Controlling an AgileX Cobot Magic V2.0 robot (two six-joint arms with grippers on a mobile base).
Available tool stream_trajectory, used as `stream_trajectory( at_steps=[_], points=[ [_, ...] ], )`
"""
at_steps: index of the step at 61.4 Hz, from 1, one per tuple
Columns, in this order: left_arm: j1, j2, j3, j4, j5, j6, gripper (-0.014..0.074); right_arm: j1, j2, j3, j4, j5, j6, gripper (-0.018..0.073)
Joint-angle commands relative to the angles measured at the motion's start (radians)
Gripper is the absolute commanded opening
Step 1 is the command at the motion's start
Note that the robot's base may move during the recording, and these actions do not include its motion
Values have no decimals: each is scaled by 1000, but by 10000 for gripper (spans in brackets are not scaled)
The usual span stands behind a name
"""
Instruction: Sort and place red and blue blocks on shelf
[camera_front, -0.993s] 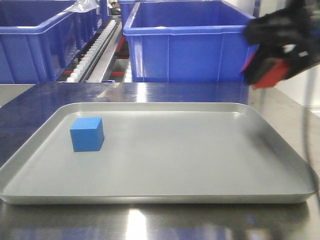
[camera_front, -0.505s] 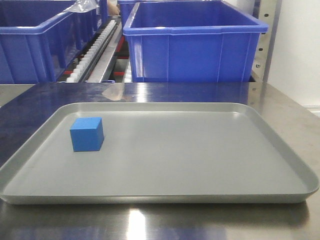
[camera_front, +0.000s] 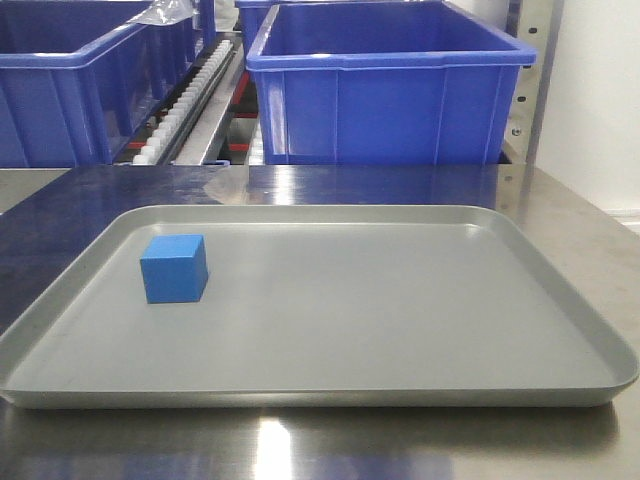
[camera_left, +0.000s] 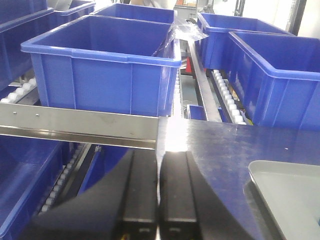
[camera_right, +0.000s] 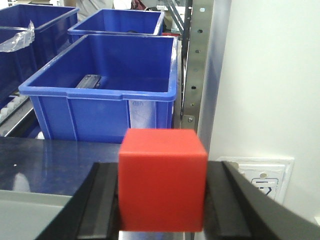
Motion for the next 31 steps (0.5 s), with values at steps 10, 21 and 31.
stream_trajectory(
  at_steps=[10, 21, 31],
  points=[
    [-1, -8, 23, -5, -78, -7, 122, -6, 4, -28, 2, -75, -10, 68],
    [-1, -8, 23, -5, -78, -7, 122, -6, 4, -28, 2, -75, -10, 68],
    [-1, -8, 23, -5, -78, -7, 122, -6, 4, -28, 2, -75, -10, 68]
  ],
)
